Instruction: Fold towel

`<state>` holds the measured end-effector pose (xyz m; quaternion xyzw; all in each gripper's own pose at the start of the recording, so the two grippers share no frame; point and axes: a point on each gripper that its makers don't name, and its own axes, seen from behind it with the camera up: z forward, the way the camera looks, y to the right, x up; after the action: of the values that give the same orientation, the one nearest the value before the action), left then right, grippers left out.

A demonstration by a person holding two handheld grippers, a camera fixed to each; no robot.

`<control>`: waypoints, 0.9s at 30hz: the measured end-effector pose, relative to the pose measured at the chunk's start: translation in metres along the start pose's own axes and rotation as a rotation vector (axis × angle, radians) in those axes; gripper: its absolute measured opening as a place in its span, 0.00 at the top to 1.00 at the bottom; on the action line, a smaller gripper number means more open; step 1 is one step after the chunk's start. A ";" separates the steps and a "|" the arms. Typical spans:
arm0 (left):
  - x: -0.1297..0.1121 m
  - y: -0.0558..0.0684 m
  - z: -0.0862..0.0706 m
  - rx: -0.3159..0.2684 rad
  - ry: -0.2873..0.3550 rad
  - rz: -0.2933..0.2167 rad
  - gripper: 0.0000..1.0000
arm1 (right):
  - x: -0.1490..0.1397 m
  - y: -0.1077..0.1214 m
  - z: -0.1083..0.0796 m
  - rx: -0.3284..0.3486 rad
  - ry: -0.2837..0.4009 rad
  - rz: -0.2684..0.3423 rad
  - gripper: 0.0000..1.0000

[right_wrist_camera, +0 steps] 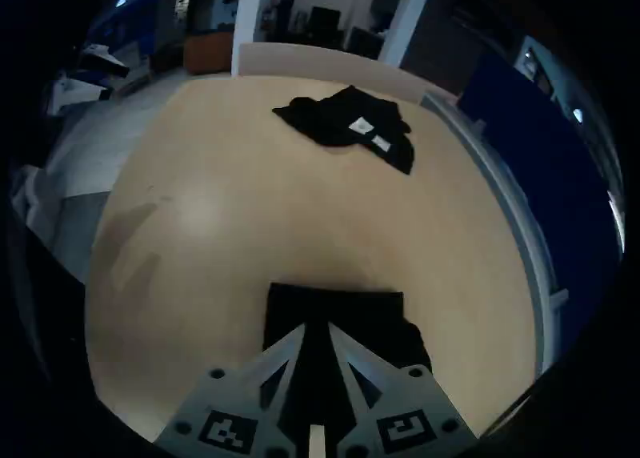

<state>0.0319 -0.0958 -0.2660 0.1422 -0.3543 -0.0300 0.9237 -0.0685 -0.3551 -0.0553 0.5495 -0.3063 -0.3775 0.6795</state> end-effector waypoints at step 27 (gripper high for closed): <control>-0.004 -0.006 -0.008 0.016 -0.006 -0.014 0.14 | -0.011 -0.018 0.015 0.041 0.020 0.106 0.32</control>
<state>0.0347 -0.0985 -0.2763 0.1522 -0.3565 -0.0338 0.9212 -0.0900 -0.3553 -0.0696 0.5501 -0.3357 -0.3292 0.6902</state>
